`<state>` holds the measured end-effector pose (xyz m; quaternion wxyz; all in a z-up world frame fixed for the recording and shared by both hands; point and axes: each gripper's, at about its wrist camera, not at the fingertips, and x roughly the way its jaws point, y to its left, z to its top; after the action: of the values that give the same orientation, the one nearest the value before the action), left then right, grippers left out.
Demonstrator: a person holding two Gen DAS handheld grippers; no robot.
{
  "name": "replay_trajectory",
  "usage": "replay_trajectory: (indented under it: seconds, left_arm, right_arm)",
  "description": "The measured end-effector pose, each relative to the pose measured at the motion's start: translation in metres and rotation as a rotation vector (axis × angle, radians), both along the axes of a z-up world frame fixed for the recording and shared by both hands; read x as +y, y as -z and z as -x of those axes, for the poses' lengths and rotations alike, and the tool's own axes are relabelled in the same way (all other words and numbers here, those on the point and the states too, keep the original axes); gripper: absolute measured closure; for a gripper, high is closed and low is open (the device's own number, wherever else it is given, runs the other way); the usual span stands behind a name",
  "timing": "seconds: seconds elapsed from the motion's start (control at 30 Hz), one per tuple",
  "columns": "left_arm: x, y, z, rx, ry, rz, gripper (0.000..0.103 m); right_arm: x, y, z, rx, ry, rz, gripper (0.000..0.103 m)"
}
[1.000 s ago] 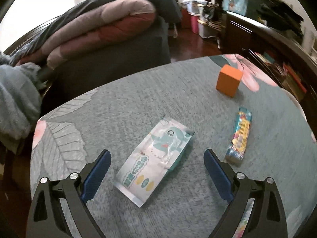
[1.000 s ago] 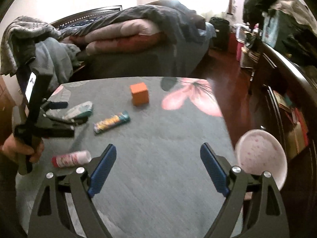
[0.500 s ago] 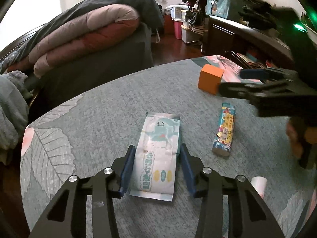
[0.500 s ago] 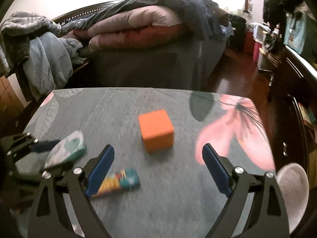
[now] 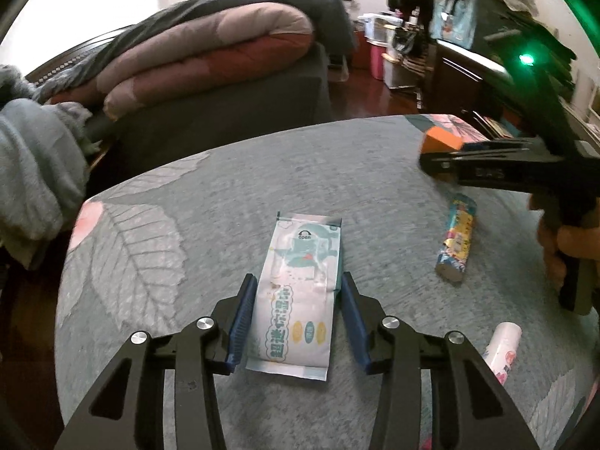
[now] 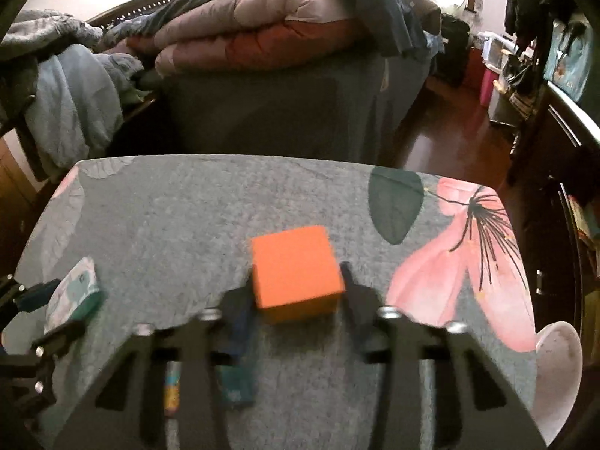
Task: Collect trash
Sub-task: 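Grasp the white-green wet-wipe packet with the left gripper while the right grasps the orange cube, then carry packet and cube over the pink wastebasket and open both grippers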
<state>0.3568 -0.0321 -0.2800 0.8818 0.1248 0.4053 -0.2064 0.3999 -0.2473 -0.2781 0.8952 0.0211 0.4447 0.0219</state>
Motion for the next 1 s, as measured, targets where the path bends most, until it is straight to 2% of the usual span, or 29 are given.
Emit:
replay_trajectory:
  seconds: [0.07,0.2,0.47,0.67,0.87,1.0]
  left_arm:
    - [0.001,-0.004,0.006,-0.011,-0.013,0.007,0.058]
    - [-0.001,-0.017,0.019,-0.044,-0.035,-0.008,0.058]
    - [-0.025,-0.053,0.049,-0.101,-0.035,-0.001,0.058]
    - [-0.068,-0.078,0.078,-0.144,-0.004,0.002,0.058]
    - [-0.125,-0.097,0.104,-0.156,0.089,0.059,0.058]
    - [-0.165,-0.102,0.116,-0.169,0.150,0.068,0.058]
  right_arm:
    - [-0.004,-0.002,0.006,0.000,0.000,-0.048,0.064]
    - [-0.012,-0.011,0.025,-0.015,0.009,-0.066,0.064]
    - [-0.039,-0.037,0.094,-0.056,0.053,-0.131,0.064]
    - [-0.062,-0.057,0.156,-0.087,0.105,-0.177,0.063]
    - [-0.101,-0.073,0.216,-0.137,0.188,-0.188,0.063]
    - [-0.133,-0.077,0.246,-0.150,0.246,-0.180,0.062]
